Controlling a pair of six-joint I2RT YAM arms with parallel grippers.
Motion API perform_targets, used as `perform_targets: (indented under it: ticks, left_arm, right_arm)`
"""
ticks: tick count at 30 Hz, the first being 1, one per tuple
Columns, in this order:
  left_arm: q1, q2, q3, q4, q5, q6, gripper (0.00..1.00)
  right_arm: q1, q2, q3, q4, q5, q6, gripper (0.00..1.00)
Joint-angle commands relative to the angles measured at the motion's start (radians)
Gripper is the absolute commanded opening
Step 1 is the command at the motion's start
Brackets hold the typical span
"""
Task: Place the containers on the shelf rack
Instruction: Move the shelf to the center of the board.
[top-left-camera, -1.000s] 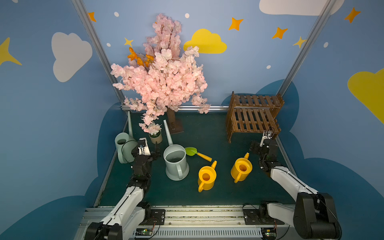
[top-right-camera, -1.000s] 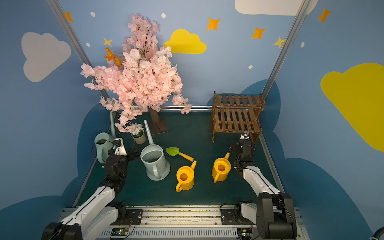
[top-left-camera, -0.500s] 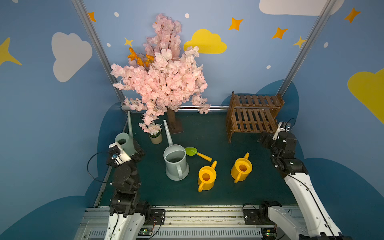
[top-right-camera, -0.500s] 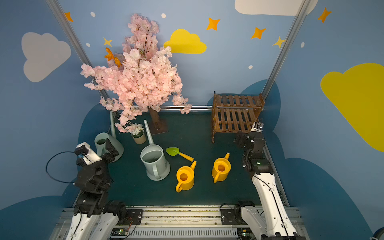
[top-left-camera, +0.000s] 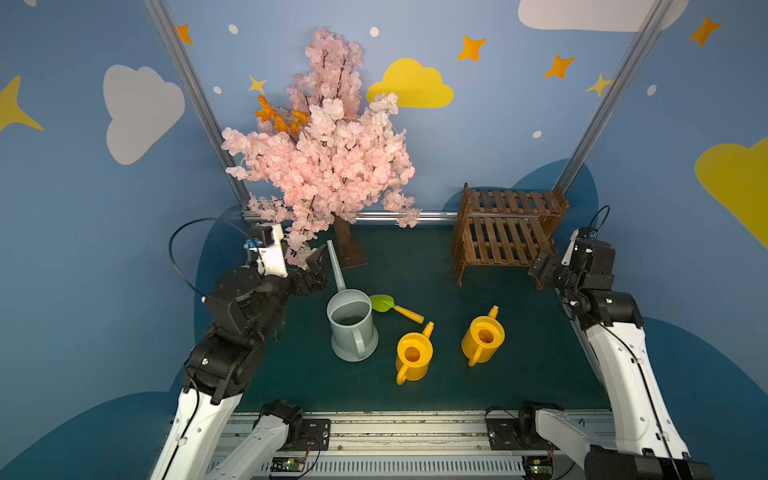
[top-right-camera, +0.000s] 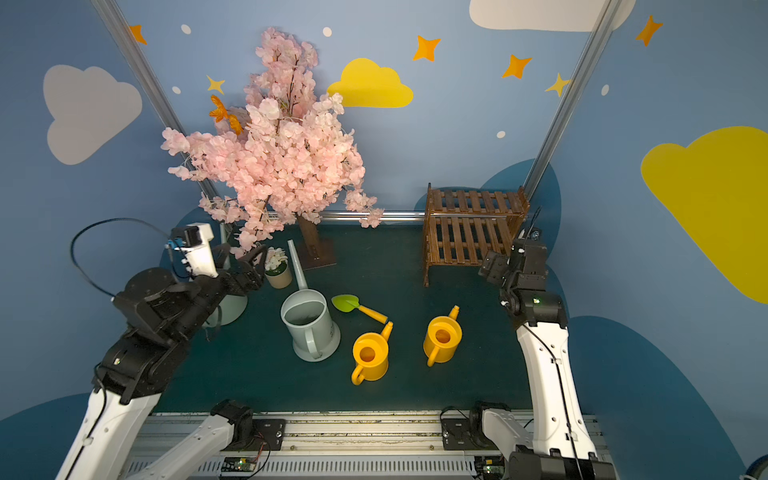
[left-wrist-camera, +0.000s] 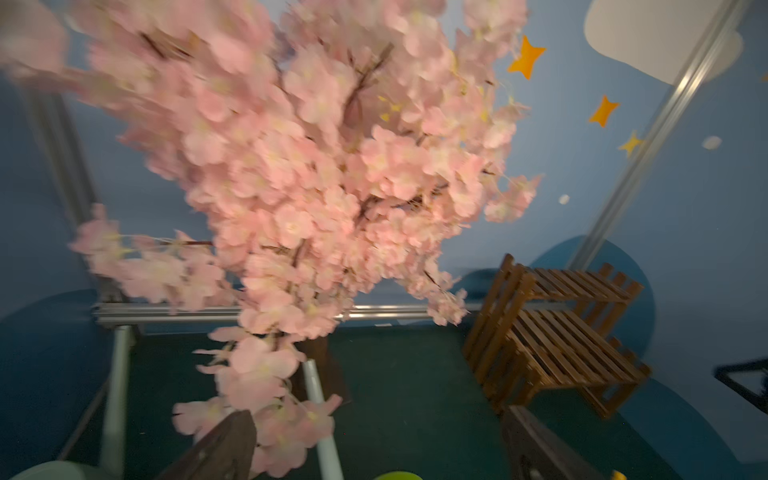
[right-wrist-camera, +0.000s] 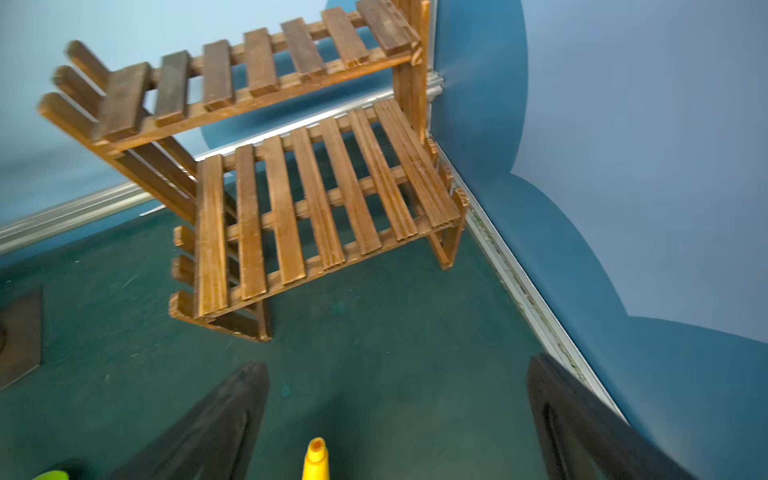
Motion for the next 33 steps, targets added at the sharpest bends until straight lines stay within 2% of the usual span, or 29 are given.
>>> perform_targets:
  ticks: [1,5,7,10,13,17,23,30,33]
  left_arm:
    - [-0.202,0.104,0.089,-0.086,-0.047,0.025,0.96]
    - [-0.435,0.359,0.249,-0.157,-0.122,0.038,0.96]
    - [-0.505,0.497,0.323,-0.167,-0.109,0.026,0.97]
    - [-0.553,0.693,0.447,-0.156,-0.087,-0.028,0.98]
    - [-0.566,0.864,0.553,-0.137,-0.060,-0.087,0.99]
    - [-0.573,1.111,0.741,-0.138,-0.089,-0.095,0.98]
    - [-0.572,1.372,0.968,-0.112,-0.101,-0.105,0.96]
    - [-0.554,1.583,1.247,-0.126,-0.160,-0.126,0.77]
    - [-0.534,1.634,1.307,-0.129,-0.194,-0.159,0.68]
  right_arm:
    - [-0.094,0.065,0.078,-0.133,-0.116,-0.009,0.98]
    - [-0.193,0.147,0.154,-0.189,-0.209,-0.020,0.98]
    - [-0.245,0.184,0.191,-0.200,-0.237,-0.028,0.98]
    - [-0.306,0.250,0.232,-0.202,-0.300,-0.067,0.97]
    - [-0.328,0.305,0.270,-0.203,-0.329,-0.113,0.95]
    - [-0.335,0.391,0.318,-0.194,-0.310,-0.173,0.91]
    - [-0.333,0.508,0.386,-0.199,-0.355,-0.218,0.85]
    - [-0.328,0.620,0.461,-0.171,-0.384,-0.245,0.81]
    - [-0.325,0.672,0.503,-0.195,-0.376,-0.250,0.79]
